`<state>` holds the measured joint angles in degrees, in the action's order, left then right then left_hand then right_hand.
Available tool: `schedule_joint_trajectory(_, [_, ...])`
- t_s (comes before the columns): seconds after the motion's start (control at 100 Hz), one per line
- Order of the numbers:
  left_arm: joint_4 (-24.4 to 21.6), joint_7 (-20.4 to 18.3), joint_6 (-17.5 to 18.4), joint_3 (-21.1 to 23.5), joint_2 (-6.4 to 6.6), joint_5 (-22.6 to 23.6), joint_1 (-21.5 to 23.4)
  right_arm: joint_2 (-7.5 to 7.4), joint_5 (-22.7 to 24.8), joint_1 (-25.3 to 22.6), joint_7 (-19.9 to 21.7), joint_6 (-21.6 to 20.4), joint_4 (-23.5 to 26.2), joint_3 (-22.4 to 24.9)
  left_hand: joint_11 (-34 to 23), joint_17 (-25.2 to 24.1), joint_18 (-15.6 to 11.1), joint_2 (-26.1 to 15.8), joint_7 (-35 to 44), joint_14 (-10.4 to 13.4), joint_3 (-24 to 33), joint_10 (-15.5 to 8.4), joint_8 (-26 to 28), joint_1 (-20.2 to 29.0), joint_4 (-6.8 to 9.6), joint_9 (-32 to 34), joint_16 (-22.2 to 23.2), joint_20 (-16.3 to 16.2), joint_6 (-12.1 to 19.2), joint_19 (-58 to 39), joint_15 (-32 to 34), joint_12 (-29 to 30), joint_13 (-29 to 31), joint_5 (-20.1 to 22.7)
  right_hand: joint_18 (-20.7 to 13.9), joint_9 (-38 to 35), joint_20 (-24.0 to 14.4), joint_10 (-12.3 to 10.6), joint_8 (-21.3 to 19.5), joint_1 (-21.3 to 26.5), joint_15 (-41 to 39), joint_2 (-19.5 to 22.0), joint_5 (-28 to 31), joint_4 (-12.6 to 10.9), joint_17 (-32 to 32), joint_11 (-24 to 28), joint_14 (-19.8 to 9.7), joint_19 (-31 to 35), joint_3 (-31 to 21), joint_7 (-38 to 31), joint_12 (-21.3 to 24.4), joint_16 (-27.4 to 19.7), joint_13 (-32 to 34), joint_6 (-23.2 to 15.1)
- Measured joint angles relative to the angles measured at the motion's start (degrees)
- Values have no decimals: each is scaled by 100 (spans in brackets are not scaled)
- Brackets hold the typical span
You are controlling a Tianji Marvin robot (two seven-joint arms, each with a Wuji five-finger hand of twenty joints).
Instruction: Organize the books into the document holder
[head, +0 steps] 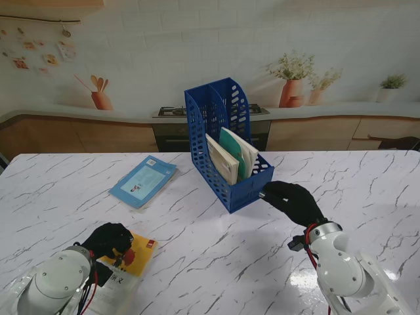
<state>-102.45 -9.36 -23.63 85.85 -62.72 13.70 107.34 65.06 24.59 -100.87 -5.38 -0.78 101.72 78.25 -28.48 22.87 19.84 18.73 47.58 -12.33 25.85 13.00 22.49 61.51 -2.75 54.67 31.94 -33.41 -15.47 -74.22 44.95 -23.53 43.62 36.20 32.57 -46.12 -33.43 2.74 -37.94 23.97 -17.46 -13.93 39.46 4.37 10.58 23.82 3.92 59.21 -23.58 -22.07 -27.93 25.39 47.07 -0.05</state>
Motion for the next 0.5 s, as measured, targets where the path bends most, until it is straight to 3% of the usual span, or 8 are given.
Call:
schedule_joint_trajectory(0.17, [300,-96,189,-275,35,-174,-348,1,-1,20,-19,-39,-16,-16,-110,275,307,0,44,-288,0,40,-62,149,0,1,-107,0,0,-859,182,-36,486,7,0,-11,0,0,0,0,-5,0,123,0,0,0,0,0,0,-23,0,0,0,3])
schedule_joint_trajectory(0.33, [687,-292,516,-681,82,-269,-841,1,-8,24,-10,-78,-26,-14,-111,391,349,0,98,-326,0,82,-63,151,0,4,-294,0,0,-1197,230,-36,614,12,-1,-13,0,0,0,0,-7,0,123,0,0,0,1,0,0,-23,0,0,0,5])
schedule_joint_trajectory(0.4, [801,-289,586,-781,71,-422,-978,1,-9,24,1,-78,-26,-7,99,404,349,0,112,-381,-4,225,-63,151,0,-97,-391,0,0,-1225,228,39,614,12,-1,-14,0,0,0,0,-7,0,123,0,-3,-1,1,0,0,-23,0,0,0,6])
schedule_joint_trajectory(0.5, [788,-158,788,-756,10,-430,-912,1,-20,21,24,-78,-26,-3,99,-26,350,0,179,-501,-84,236,-63,-25,0,-208,-355,-4,182,-1153,163,39,457,-32,-1,-14,3,0,0,0,-7,0,123,0,-6,-3,2,0,0,-24,0,0,0,7])
